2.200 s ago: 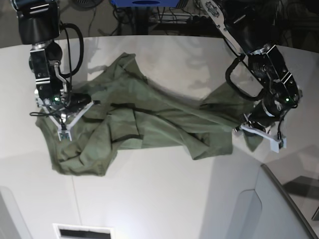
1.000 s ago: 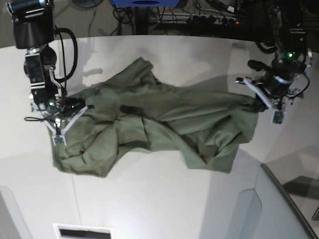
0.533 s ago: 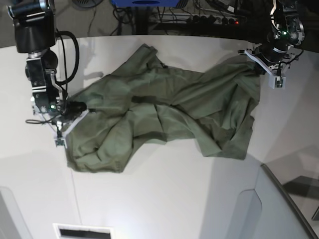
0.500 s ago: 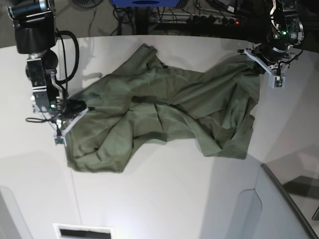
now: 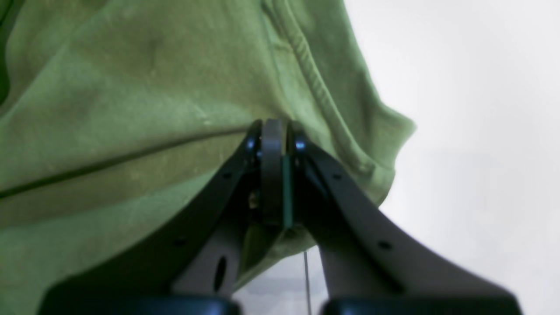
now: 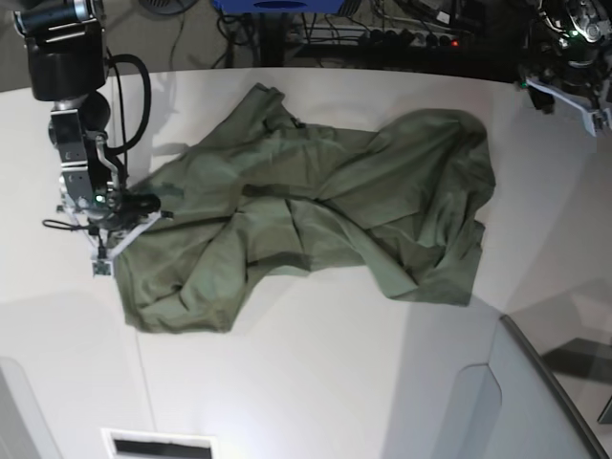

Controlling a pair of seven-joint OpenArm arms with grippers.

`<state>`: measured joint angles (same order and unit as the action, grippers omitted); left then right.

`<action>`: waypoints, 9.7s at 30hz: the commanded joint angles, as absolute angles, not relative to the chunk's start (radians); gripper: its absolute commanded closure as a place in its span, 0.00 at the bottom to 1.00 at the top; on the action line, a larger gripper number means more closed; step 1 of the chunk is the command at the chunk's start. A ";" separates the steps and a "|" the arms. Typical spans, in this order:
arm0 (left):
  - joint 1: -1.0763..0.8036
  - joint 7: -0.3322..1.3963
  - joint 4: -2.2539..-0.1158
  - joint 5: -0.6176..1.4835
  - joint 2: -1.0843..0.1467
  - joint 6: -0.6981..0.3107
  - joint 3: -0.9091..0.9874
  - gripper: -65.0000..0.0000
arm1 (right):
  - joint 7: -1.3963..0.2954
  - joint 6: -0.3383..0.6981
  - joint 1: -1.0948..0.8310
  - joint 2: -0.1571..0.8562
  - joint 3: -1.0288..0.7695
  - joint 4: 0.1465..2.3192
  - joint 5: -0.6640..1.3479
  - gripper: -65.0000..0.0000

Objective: Layout the t-shirt on the table in an organized manner, then fold the t-shirt properly

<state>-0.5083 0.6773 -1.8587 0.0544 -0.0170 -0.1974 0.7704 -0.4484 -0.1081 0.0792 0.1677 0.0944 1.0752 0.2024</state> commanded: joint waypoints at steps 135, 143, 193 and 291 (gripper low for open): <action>-0.305 0.625 -1.732 -0.170 -0.059 -0.209 0.533 1.00 | -0.151 0.174 0.371 0.288 -0.116 0.885 0.343 0.60; -0.271 0.624 -1.693 -0.168 -0.065 -0.343 0.530 1.00 | -0.409 0.179 0.019 0.061 -0.605 1.440 0.340 0.13; -0.268 0.624 -1.672 -0.168 -0.081 -0.384 0.532 1.00 | -0.406 0.185 -0.137 0.050 -0.748 1.279 0.341 0.54; -0.229 0.622 -1.672 -0.168 -0.165 -0.386 0.651 1.00 | -1.165 -0.151 0.110 0.081 -0.176 1.541 0.588 0.99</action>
